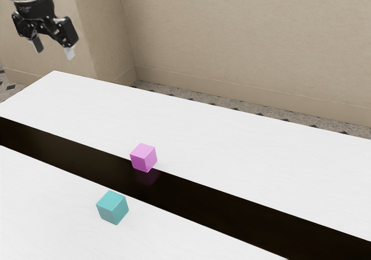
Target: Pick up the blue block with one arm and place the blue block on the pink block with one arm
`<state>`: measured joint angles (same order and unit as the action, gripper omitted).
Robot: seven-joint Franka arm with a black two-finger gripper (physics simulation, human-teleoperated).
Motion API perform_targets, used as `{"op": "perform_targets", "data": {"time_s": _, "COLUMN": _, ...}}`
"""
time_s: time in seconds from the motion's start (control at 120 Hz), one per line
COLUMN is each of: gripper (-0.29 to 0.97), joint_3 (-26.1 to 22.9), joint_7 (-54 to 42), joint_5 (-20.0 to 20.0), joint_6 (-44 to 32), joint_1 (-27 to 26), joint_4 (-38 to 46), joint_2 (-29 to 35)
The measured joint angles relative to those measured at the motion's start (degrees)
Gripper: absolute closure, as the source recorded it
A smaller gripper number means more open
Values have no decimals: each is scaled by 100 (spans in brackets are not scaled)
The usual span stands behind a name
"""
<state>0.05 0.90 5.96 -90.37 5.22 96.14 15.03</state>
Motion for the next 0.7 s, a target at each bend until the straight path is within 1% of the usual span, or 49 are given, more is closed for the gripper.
{"op": "perform_targets", "data": {"time_s": 0.067, "gripper": 0, "joint_3": 14, "joint_7": 24, "joint_5": 39, "joint_6": -11, "joint_1": 25, "joint_4": 109, "joint_2": 70}}
{"op": "perform_targets", "data": {"time_s": 0.183, "gripper": 0, "joint_3": 29, "joint_7": 61, "joint_5": 68, "joint_6": -142, "joint_1": 145, "joint_4": 771, "joint_2": 577}}
{"op": "perform_targets", "data": {"time_s": 0.267, "gripper": 0, "joint_3": 47, "joint_7": 89, "joint_5": -155, "joint_6": -313, "joint_1": 209, "joint_4": 1522, "joint_2": 725}}
{"op": "perform_targets", "data": {"time_s": 0.333, "gripper": 0, "joint_3": 53, "joint_7": 125, "joint_5": -272, "joint_6": -546, "joint_1": 205, "joint_4": 2170, "joint_2": 529}}
{"op": "perform_targets", "data": {"time_s": 0.375, "gripper": 0, "joint_3": 52, "joint_7": 171, "joint_5": -326, "joint_6": -861, "joint_1": 197, "joint_4": 2658, "joint_2": 402}}
{"op": "perform_targets", "data": {"time_s": 0.417, "gripper": 0, "joint_3": 50, "joint_7": 234, "joint_5": -374, "joint_6": -1186, "joint_1": 179, "joint_4": 2952, "joint_2": 229}}
{"op": "perform_targets", "data": {"time_s": 0.533, "gripper": 0, "joint_3": 48, "joint_7": 440, "joint_5": -449, "joint_6": -1987, "joint_1": 157, "joint_4": 3426, "joint_2": -69}}
{"op": "perform_targets", "data": {"time_s": 0.65, "gripper": 0, "joint_3": -47, "joint_7": 487, "joint_5": -477, "joint_6": -2667, "joint_1": 159, "joint_4": 3543, "joint_2": -570}}
{"op": "perform_targets", "data": {"time_s": 0.7, "gripper": 0, "joint_3": -104, "joint_7": 497, "joint_5": -569, "joint_6": -2932, "joint_1": 157, "joint_4": 3625, "joint_2": -742}}
